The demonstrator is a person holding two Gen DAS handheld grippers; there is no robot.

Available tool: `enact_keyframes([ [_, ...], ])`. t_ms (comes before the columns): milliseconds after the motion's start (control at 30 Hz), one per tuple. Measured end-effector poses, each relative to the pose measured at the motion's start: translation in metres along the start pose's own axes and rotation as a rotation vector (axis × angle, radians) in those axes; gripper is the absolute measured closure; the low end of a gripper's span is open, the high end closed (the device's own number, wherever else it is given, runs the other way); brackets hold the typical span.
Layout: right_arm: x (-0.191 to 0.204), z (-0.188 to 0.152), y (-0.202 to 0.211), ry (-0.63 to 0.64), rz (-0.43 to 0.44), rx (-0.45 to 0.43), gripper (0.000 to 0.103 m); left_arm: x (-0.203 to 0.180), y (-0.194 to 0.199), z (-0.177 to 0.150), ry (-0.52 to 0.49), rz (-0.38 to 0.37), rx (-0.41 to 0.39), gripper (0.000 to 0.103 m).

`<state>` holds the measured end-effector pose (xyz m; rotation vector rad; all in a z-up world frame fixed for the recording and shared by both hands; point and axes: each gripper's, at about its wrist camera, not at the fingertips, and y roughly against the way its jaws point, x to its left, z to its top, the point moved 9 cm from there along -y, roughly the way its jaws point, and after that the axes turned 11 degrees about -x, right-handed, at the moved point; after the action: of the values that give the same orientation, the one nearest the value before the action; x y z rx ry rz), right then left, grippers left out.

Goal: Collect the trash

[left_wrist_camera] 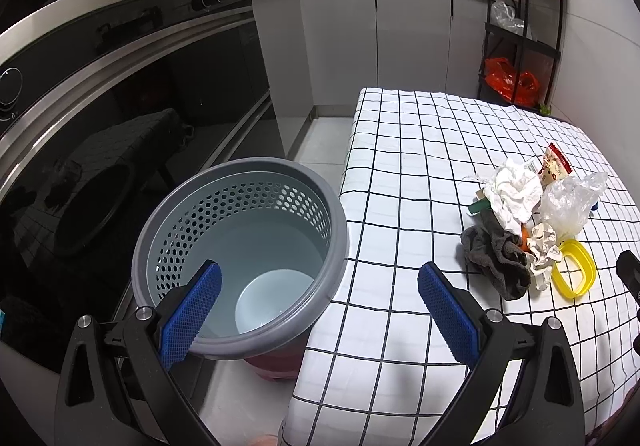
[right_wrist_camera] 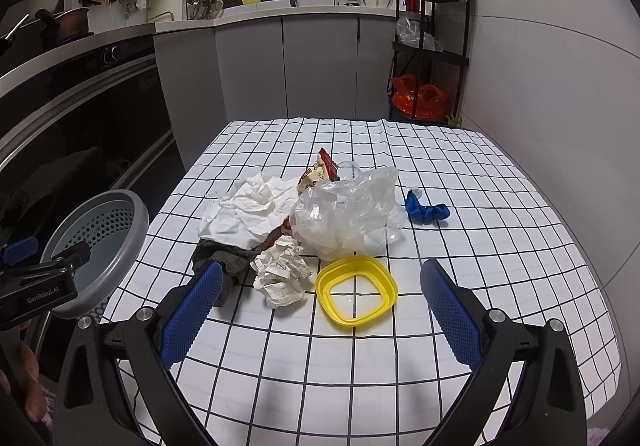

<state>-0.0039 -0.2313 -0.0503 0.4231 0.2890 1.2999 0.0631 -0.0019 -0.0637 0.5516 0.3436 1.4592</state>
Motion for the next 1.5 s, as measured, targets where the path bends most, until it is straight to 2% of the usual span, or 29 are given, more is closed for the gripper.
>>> enact_keyframes([
  [1500, -0.0020, -0.0009, -0.0021, 0.000, -0.002, 0.002, 0.008, -0.0036, -0.0039, -0.0027, -0.012, -0.003, 0.008, 0.006],
])
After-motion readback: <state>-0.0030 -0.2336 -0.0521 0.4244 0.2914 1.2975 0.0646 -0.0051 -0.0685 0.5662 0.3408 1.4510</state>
